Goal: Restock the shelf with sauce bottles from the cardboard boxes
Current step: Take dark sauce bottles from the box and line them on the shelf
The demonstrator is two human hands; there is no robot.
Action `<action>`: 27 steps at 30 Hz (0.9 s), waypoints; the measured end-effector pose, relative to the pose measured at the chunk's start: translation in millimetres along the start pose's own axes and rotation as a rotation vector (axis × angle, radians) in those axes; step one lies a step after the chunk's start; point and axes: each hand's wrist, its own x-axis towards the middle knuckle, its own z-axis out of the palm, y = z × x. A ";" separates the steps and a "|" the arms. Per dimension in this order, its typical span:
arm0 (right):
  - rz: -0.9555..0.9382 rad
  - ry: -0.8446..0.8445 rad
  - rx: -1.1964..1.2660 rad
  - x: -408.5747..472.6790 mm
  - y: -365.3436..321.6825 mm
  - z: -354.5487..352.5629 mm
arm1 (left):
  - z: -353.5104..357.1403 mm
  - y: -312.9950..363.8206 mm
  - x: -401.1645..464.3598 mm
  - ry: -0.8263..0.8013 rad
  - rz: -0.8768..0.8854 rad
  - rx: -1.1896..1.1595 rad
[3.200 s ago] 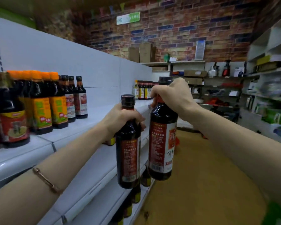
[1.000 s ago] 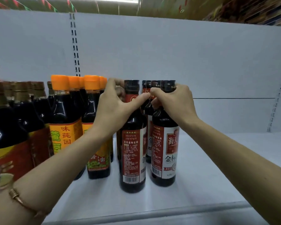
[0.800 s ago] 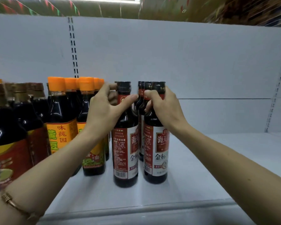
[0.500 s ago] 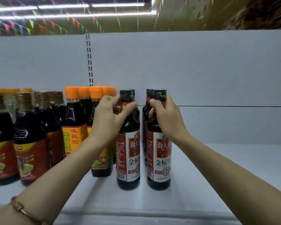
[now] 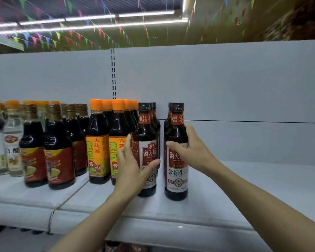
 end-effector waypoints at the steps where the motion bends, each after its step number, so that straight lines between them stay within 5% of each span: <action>1: 0.006 -0.016 -0.020 -0.1 -0.9 -3.4 | -0.4 -3.3 -0.7 0.008 -0.002 0.005; 13: -0.047 0.129 -0.283 6.3 5.7 4.7 | -8.4 -17.3 8.2 -0.098 -0.002 -0.090; 27: 0.013 0.111 -0.361 13.9 6.8 9.3 | -5.0 -19.7 11.6 -0.113 0.026 -0.119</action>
